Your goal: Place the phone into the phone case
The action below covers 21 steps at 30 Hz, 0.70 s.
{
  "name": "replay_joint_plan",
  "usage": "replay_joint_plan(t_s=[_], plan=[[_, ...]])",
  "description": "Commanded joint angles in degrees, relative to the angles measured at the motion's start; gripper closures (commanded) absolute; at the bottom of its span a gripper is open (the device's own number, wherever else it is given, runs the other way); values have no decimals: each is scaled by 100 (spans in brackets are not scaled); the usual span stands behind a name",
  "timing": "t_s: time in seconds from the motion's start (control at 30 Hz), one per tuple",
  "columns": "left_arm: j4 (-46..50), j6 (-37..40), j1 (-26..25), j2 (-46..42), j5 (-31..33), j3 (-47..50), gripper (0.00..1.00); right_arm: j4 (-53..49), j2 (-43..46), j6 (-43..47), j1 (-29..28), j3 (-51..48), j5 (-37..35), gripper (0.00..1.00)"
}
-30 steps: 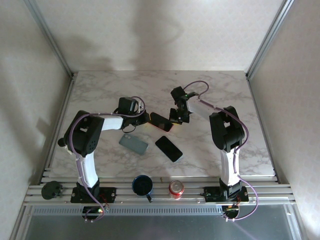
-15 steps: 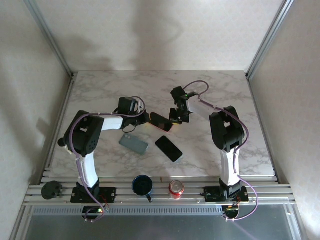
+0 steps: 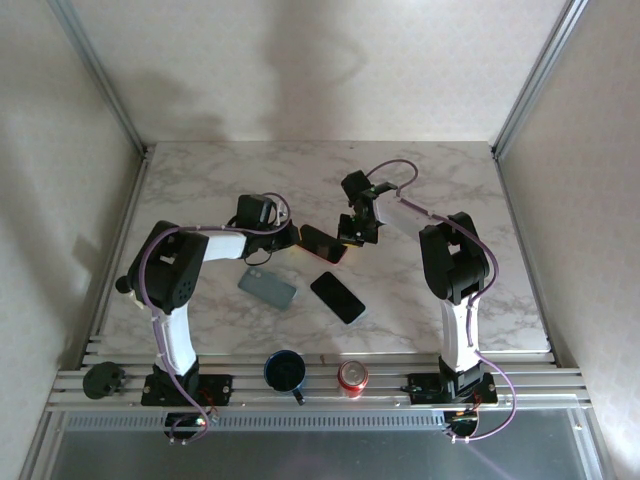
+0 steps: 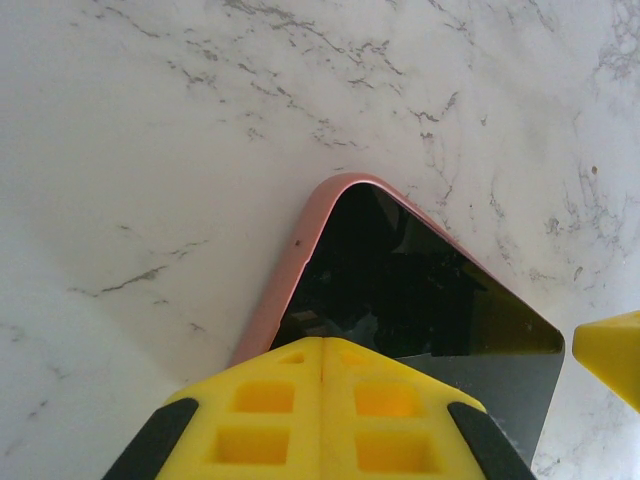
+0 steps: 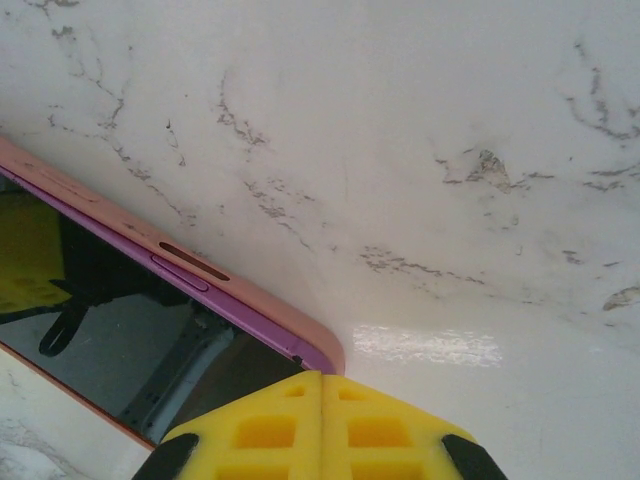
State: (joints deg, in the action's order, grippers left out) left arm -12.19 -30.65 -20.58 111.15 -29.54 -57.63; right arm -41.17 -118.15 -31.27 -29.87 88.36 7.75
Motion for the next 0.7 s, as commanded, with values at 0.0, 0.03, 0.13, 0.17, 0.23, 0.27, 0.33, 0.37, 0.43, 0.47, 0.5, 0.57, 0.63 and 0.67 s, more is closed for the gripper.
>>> replay_joint_plan(t_s=[0.0, 0.03, 0.13, 0.17, 0.23, 0.27, 0.33, 0.37, 0.43, 0.47, 0.5, 0.57, 0.63, 0.67], plan=[[49, -46, -69, -15, 62, 111, 97, -62, 142, -29, 18, 94, 83, 100], [58, -38, -67, -19, 62, 111, 97, -67, 146, -29, 24, 90, 85, 100], [50, -46, -69, -25, 62, 111, 97, -37, 108, -37, 25, 59, 129, 100], [49, -55, -69, -24, 62, 116, 97, -32, 92, -38, 24, 46, 154, 100], [49, -55, -73, -32, 62, 111, 97, -23, 64, -46, 25, 41, 157, 100], [50, -49, -70, -33, 53, 112, 97, -5, 56, -55, 24, 33, 176, 100], [58, -46, -69, -32, 54, 111, 97, 9, 38, -68, 25, 24, 197, 100], [66, -46, -69, -32, 62, 107, 97, 12, 25, -73, 20, 30, 203, 100], [67, -46, -69, -21, 54, 94, 97, 17, -5, -73, 23, 40, 212, 100], [67, -46, -71, -24, 51, 89, 97, 8, -22, -73, 20, 41, 214, 100], [67, -46, -70, -24, 54, 85, 97, 11, -45, -73, 24, 43, 212, 100], [67, -46, -74, -24, 45, 76, 97, -26, -108, -73, 18, 41, 202, 100], [61, -55, -69, -15, 45, 76, 97, -58, -184, -65, 24, 18, 170, 100], [58, -55, -69, -15, 45, 76, 97, -82, -226, -63, 24, -3, 134, 100]])
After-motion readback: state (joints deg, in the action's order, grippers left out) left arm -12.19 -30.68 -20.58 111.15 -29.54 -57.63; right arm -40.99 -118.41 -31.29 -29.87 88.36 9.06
